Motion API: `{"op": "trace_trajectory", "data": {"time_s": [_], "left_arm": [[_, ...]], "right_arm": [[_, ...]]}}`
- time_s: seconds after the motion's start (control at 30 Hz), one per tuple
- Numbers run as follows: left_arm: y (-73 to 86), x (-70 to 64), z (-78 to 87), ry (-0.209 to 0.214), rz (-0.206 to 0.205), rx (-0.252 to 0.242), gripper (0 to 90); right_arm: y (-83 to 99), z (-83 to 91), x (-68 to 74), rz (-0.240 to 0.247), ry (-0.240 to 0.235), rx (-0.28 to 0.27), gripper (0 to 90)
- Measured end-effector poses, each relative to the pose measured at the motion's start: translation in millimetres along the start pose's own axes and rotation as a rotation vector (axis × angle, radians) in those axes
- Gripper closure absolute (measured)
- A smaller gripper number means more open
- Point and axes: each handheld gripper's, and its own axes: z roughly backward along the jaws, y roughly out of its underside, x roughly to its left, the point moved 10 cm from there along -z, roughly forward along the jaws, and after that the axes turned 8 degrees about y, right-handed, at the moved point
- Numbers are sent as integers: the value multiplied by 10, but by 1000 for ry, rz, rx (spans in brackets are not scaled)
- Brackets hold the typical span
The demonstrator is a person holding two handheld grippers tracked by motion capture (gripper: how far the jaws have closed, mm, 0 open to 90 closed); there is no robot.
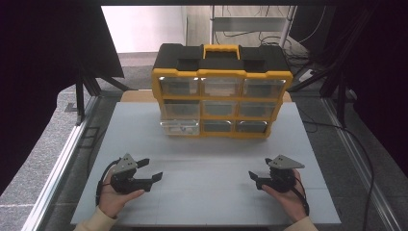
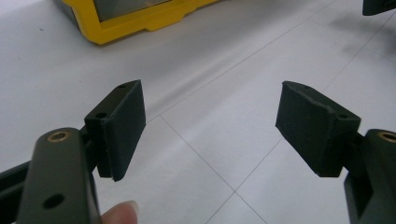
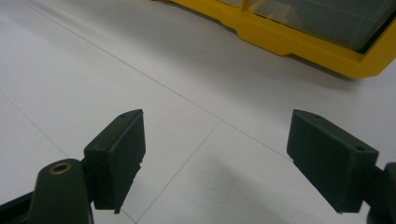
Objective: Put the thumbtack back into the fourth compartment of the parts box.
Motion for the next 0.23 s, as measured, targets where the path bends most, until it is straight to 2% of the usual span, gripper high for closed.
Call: {"op": "trace_trajectory", "data": {"time_s": [0.23], "left_arm": [[-6,17,2,0,5,-2,239]], "right_arm": [[-6,15,-2,-4,-5,-8,194]]}}
